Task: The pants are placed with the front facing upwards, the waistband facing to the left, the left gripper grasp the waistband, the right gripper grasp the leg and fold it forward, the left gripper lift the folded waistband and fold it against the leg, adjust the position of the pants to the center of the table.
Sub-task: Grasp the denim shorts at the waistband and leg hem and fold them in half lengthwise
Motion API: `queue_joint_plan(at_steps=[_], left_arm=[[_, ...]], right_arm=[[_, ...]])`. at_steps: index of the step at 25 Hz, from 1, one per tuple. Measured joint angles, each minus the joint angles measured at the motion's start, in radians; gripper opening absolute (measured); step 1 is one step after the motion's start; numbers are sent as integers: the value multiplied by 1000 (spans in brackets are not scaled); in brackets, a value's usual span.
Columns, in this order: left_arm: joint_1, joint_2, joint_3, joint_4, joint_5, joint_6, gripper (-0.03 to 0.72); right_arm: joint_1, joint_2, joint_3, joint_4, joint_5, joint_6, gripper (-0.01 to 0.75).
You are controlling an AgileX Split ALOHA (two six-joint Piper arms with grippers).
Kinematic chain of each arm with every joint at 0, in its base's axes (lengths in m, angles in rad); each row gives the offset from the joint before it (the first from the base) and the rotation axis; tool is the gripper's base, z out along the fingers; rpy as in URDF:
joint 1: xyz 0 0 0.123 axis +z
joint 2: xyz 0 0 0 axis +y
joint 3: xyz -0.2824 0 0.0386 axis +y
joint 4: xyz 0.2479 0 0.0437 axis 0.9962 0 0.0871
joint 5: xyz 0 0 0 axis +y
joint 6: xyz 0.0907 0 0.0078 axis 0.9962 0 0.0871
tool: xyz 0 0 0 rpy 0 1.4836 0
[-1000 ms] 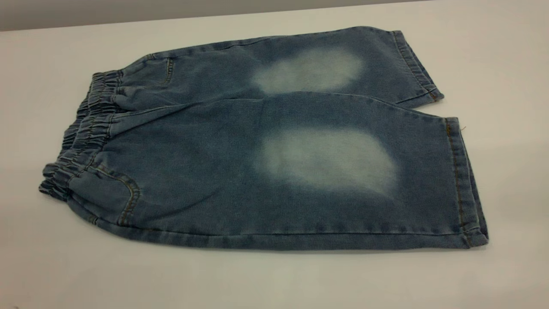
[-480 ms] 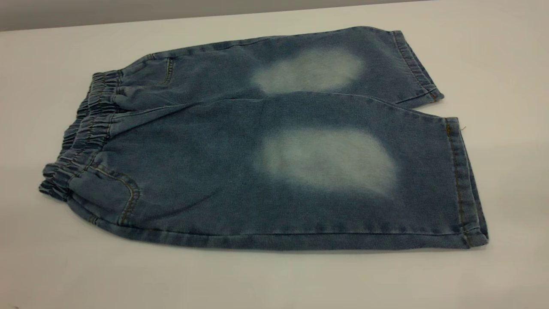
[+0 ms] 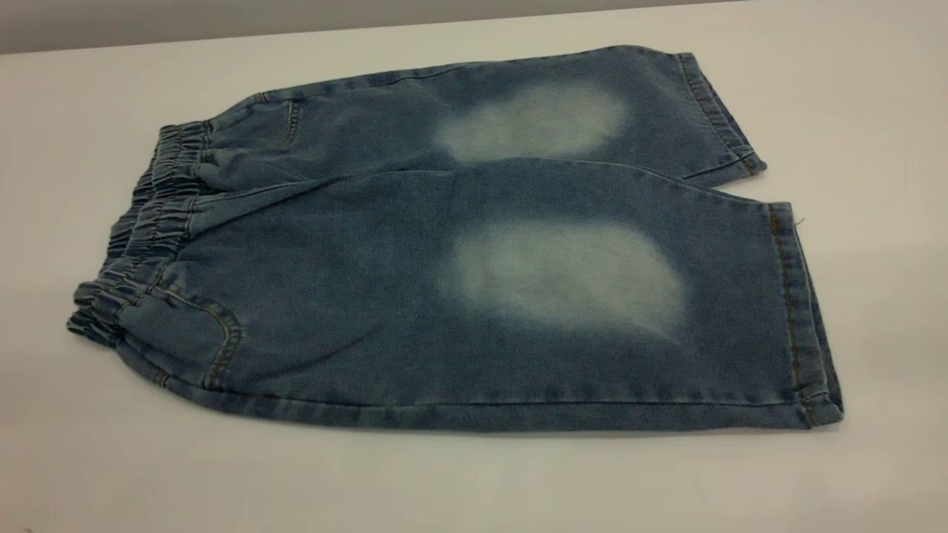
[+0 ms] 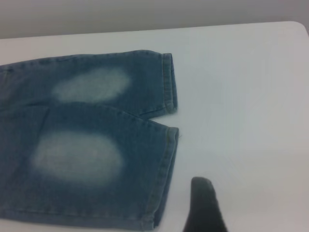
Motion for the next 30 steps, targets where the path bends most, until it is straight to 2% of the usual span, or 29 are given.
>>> queue_joint_plan(at_steps=[23, 30], left_arm=[[0, 0, -3, -26, -6, -30, 538], [0, 123, -103, 107, -169, -187, 523]], right_arm=[[0, 0, -2, 59, -12, -4, 408], [0, 78, -60, 105, -39, -26, 408]])
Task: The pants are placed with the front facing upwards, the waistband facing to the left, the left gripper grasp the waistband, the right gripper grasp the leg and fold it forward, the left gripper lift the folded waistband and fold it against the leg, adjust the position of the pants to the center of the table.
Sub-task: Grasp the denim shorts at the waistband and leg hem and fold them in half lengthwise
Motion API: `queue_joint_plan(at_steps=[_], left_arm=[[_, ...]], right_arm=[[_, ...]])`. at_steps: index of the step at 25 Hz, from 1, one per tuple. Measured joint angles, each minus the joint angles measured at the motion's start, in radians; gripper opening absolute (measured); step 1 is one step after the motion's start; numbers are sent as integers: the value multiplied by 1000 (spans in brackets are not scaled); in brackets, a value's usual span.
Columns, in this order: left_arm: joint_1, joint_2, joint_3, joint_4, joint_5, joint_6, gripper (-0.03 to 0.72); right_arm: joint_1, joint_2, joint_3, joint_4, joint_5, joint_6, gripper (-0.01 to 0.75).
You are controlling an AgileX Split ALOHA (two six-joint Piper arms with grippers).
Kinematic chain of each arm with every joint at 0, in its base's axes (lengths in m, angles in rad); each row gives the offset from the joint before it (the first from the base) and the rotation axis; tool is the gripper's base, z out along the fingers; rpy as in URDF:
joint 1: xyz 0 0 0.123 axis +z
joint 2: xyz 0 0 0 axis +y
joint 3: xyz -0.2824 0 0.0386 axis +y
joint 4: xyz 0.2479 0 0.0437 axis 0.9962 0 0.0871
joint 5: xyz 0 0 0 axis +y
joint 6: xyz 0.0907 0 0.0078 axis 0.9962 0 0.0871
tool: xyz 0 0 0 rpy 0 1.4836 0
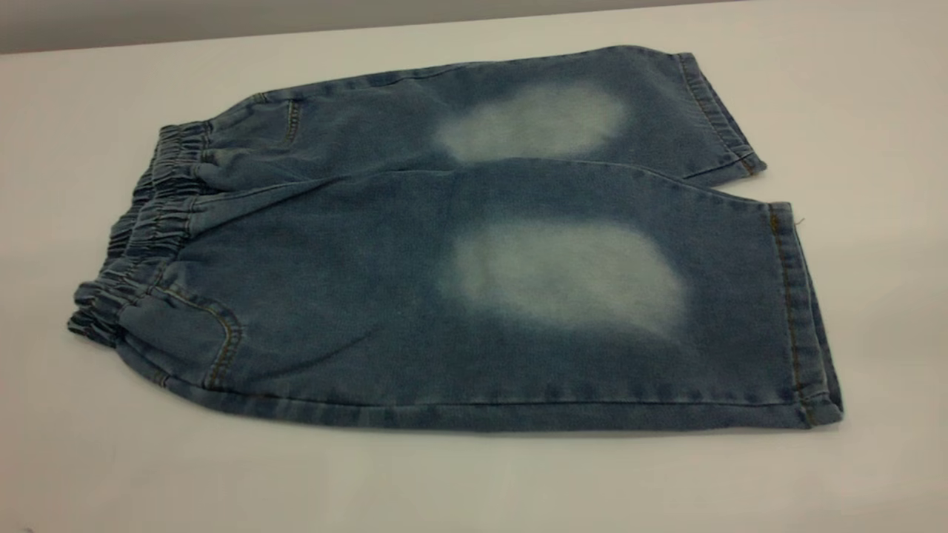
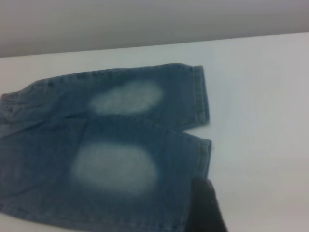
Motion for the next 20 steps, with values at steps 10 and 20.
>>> queue_joint_plan(at_steps=[10, 20], left_arm=[[0, 524, -175, 260, -2, -27, 499], [-1, 1065, -192, 42, -86, 35, 499]], right_arm=[[0, 421, -59, 42, -217, -69, 408], [0, 781, -59, 158, -393, -126, 408]])
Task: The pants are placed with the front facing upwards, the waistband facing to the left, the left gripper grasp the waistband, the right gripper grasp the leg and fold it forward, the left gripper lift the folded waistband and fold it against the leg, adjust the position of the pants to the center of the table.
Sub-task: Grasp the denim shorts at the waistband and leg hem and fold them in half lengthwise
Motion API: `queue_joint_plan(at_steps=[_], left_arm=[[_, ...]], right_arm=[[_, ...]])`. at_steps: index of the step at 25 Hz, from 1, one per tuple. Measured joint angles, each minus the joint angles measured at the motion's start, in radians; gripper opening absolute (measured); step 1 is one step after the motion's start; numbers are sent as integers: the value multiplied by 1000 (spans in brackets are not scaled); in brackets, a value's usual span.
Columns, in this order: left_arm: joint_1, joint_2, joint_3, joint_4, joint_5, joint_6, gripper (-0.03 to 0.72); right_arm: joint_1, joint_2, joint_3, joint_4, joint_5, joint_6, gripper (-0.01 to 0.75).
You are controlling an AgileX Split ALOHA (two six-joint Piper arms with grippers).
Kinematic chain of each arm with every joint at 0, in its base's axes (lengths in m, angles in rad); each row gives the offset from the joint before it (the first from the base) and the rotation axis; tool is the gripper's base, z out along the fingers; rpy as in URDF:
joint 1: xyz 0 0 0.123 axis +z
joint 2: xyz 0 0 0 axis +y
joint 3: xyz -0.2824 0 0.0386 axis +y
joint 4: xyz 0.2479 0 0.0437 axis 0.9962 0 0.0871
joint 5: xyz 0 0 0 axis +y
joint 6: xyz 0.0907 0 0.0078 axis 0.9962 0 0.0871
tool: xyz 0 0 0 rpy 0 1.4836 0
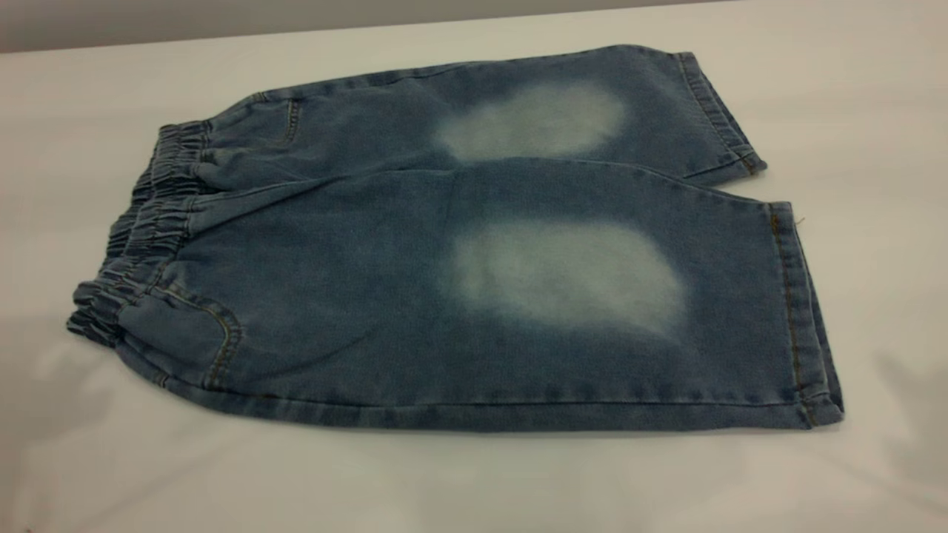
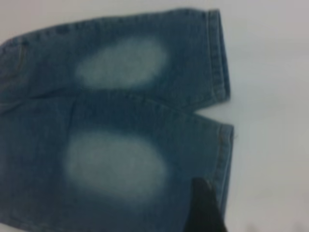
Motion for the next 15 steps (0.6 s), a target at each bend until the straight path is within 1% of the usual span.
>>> queue_joint_plan(at_steps=[4, 7, 9, 12, 15], left_arm=[[6, 106, -59, -123, 0, 118, 499], [49, 113, -121, -147, 33, 159, 499], [94, 112, -155, -150, 38, 158, 499], [186, 114, -179, -195, 20, 156, 499], [305, 146, -179, -271, 25, 157, 498]], right_arm=[[0, 64, 0, 2, -24, -9, 408], [0, 93, 0, 4, -39, -19, 408], [0, 101, 0, 5, -37, -19, 408], [0, 102, 0, 5, -41, -28, 408], [0, 102, 0, 5, -56, -29, 408]])
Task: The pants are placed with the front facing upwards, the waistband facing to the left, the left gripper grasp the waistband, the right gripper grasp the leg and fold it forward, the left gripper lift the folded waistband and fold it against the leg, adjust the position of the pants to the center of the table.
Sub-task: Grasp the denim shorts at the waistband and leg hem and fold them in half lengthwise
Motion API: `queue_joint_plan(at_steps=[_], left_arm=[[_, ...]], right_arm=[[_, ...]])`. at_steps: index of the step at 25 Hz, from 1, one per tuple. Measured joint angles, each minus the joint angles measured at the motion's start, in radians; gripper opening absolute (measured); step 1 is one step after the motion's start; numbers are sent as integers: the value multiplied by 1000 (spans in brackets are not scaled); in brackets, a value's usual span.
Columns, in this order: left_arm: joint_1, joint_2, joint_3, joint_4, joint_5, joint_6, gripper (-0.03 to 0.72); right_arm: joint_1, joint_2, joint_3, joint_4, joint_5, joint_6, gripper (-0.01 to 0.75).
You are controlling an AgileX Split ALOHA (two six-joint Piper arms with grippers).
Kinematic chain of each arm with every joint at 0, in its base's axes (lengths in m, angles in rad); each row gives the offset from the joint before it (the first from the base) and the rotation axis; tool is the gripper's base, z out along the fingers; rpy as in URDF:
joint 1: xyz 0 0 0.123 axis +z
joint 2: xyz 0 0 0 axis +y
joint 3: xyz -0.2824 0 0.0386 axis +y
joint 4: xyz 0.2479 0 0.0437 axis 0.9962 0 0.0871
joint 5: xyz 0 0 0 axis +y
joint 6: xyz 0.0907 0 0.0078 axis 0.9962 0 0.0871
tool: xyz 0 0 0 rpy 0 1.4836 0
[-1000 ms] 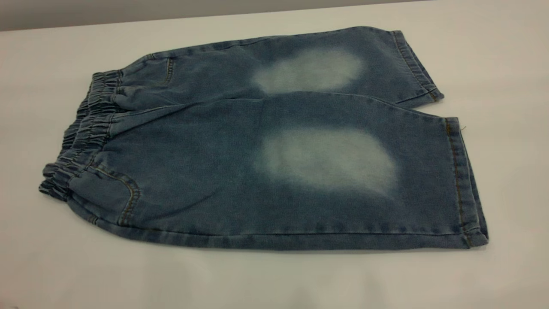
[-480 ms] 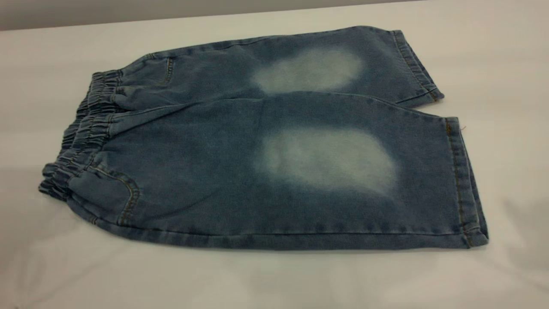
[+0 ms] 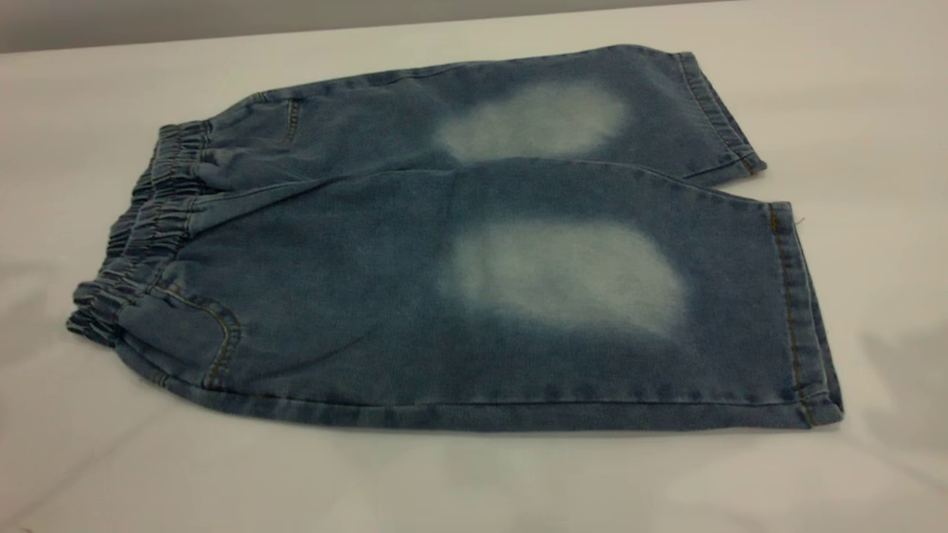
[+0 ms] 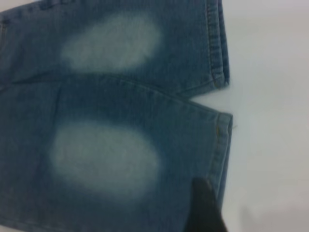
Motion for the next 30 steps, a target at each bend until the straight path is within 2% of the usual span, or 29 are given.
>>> queue_joint_plan(at_steps=[3, 7, 10, 19, 23, 30], left_arm=[[97, 67, 0, -73, 15, 30, 487], [155, 191, 1, -123, 41, 76, 472], [155, 297, 1, -184, 89, 136, 469], [154, 536, 1, -322, 105, 337, 468], [154, 619, 1, -399, 161, 432, 468], [153, 709, 1, -453, 126, 495, 468]], right_arm=[[0, 10, 0, 0, -15, -1, 408], [0, 33, 0, 1, -29, -2, 408], [0, 49, 0, 1, -36, -5, 408], [0, 56, 0, 24, -54, -9, 408], [0, 56, 0, 24, -54, -9, 408], [0, 56, 0, 24, -54, -5, 408]])
